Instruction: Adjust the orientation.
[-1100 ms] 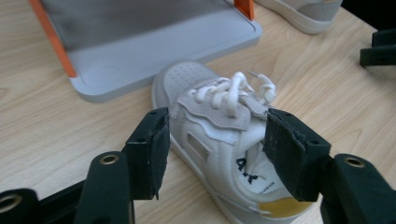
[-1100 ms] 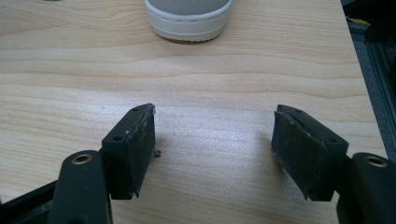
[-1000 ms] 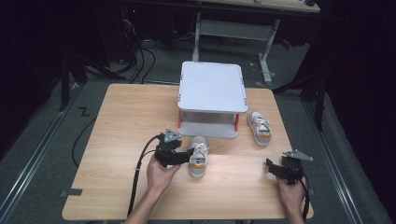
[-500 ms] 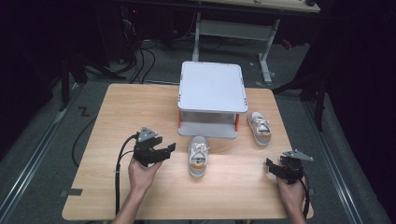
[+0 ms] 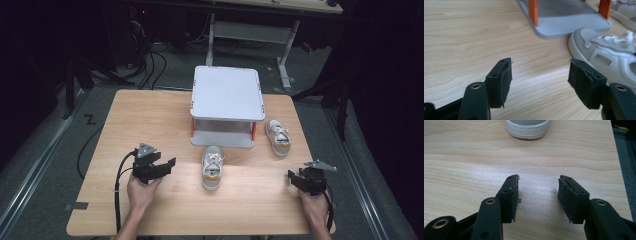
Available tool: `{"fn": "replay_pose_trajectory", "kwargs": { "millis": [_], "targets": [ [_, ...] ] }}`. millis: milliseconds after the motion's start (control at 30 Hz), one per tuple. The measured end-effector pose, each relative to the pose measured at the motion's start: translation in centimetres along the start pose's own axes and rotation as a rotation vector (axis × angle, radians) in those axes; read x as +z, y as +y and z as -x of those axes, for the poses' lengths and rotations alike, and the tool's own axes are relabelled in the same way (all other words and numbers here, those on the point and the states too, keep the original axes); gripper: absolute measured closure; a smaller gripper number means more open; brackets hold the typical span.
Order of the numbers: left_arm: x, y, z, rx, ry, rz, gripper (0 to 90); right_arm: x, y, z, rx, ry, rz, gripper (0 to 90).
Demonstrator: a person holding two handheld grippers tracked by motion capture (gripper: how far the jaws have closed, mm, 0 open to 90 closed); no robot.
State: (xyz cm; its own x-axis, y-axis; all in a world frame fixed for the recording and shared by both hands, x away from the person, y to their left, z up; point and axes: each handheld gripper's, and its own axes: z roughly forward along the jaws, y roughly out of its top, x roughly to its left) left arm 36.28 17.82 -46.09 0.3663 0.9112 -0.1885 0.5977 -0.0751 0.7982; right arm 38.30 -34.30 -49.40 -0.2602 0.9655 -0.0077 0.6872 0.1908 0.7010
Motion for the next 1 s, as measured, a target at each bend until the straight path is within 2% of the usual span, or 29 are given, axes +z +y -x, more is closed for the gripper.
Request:
{"fn": "replay_pose_trajectory", "kwargs": {
  "millis": [167,200,300,333,400,433,467,500,533,567,600,633,667,700,767,900,967,1000],
  "targets": [
    [0.8,-0.8,-0.2,0.014,0.018,-0.016,34.6,-0.3,0.0,0.0,-0.004,0.031,0.008,53.0],
    [1.1,-1.2,-0.3,0.012,0.027,-0.027,34.4,-0.9,0.2,-0.1,-0.010,0.051,0.030,55.6],
    [1.5,-1.6,-0.5,0.010,0.043,-0.033,34.4,-1.5,0.6,-0.2,-0.022,0.064,0.052,57.3],
    [1.9,-1.9,-0.6,0.012,0.057,-0.043,34.4,-2.1,1.2,-0.3,-0.024,0.081,0.078,58.8],
    [2.2,-2.2,-0.7,0.018,0.072,-0.052,34.4,-2.5,2.0,-0.4,-0.029,0.098,0.097,60.0],
    [2.2,-2.2,-0.7,0.018,0.072,-0.052,34.4,-2.5,2.0,-0.4,-0.029,0.098,0.097,60.0],
    [2.4,-2.5,-0.7,0.024,0.087,-0.055,34.4,-2.7,2.9,-0.6,-0.032,0.113,0.104,61.1],
    [2.4,-2.5,-0.7,0.024,0.087,-0.055,34.4,-2.7,2.9,-0.6,-0.032,0.113,0.104,61.1],
    [2.6,-2.6,-0.7,0.029,0.093,-0.058,34.3,-2.7,3.9,-0.8,-0.040,0.125,0.108,61.9],
    [2.6,-2.6,-0.7,0.029,0.093,-0.058,34.2,-2.7,3.9,-0.8,-0.040,0.125,0.108,61.9],
    [2.8,-2.8,-0.7,0.033,0.108,-0.064,34.2,-2.5,5.0,-0.9,-0.046,0.133,0.109,62.6],
    [2.8,-2.8,-0.7,0.033,0.108,-0.064,34.2,-2.5,5.0,-0.9,-0.046,0.133,0.109,62.6],
    [2.9,-2.9,-0.7,0.036,0.112,-0.067,34.1,-2.3,6.1,-1.1,-0.054,0.135,0.111,62.9],
    [3.0,-3.0,-0.7,0.043,0.118,-0.072,34.1,-2.3,6.1,-1.1,-0.054,0.135,0.111,62.9],
    [3.1,-3.2,-0.7,0.054,0.125,-0.075,33.4,-1.7,7.7,-1.4,-0.064,0.134,0.107,63.4],
    [3.5,-3.2,-0.1,0.107,0.166,-0.089,32.9,-0.5,9.4,-1.7,-0.078,0.125,0.080,63.8],
    [3.5,-3.1,0.0,0.115,0.158,-0.095,32.6,-0.2,9.7,-1.8,-0.078,0.123,0.074,63.8],
    [3.5,-3.1,0.0,0.119,0.151,-0.095,32.4,0.6,10.5,-1.8,-0.081,0.113,0.060,64.4]
  ]
}}
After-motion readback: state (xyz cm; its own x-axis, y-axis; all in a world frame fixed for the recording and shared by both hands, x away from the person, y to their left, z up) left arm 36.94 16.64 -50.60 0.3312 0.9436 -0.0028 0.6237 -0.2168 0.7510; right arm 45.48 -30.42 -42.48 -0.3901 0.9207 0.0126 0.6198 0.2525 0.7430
